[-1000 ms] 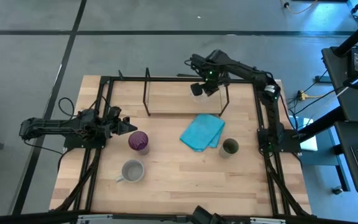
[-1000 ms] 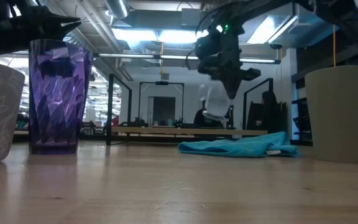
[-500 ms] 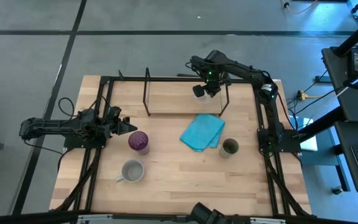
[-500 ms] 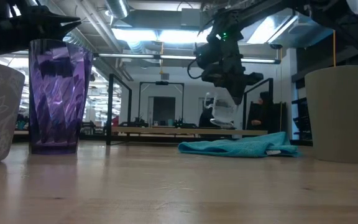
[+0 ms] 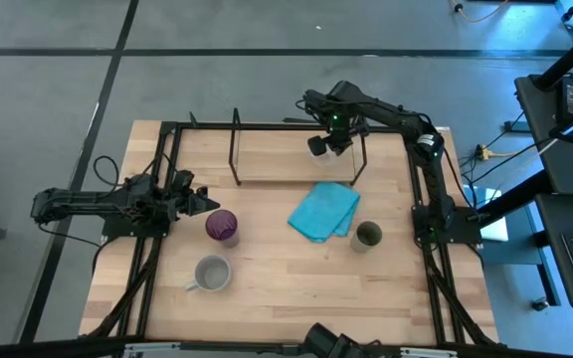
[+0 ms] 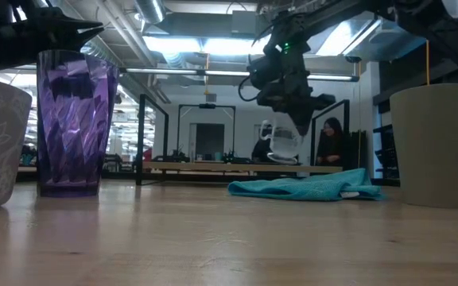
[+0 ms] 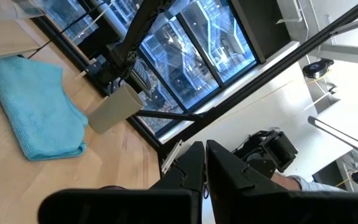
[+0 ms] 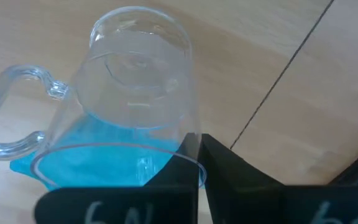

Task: Stack small to large cups/mugs on shelf
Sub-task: Put the transparent mug on the shelf

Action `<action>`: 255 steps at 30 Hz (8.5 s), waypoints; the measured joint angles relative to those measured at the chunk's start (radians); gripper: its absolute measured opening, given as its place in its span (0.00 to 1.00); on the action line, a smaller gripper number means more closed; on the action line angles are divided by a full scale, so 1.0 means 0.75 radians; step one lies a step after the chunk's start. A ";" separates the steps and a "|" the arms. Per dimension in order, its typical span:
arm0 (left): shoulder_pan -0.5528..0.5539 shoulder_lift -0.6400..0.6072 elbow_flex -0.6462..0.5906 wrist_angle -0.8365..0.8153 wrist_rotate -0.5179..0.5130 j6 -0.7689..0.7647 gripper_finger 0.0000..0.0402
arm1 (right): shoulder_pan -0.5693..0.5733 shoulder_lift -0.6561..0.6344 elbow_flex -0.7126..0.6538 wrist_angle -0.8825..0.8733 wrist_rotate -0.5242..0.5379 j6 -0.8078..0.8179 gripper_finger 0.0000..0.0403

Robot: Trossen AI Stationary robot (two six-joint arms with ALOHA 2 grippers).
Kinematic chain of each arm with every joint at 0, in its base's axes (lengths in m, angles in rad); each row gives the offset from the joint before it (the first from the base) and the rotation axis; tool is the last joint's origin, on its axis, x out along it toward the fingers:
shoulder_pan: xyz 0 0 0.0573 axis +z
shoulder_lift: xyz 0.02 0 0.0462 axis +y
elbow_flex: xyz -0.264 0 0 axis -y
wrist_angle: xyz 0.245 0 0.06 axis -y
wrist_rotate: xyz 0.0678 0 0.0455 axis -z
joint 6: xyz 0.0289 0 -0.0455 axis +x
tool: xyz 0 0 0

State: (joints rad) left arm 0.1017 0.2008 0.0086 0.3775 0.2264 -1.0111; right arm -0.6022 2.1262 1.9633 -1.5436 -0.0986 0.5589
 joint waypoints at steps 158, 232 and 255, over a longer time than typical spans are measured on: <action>0.000 0.000 0.000 -0.005 0.074 0.070 0.03 | 0.534 0.048 0.422 0.137 0.300 0.077 0.05; 0.110 0.155 0.526 0.112 -0.009 0.404 0.03 | 0.971 -0.191 0.113 0.107 0.652 0.960 0.05; 0.351 1.413 1.307 -0.470 0.526 0.888 0.03 | 1.120 -0.461 -0.080 0.105 0.874 1.382 0.05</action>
State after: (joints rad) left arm 0.3648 1.2607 0.9888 0.0250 0.6206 -0.3452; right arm 0.2381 1.7801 1.9033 -1.4652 0.5571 1.5956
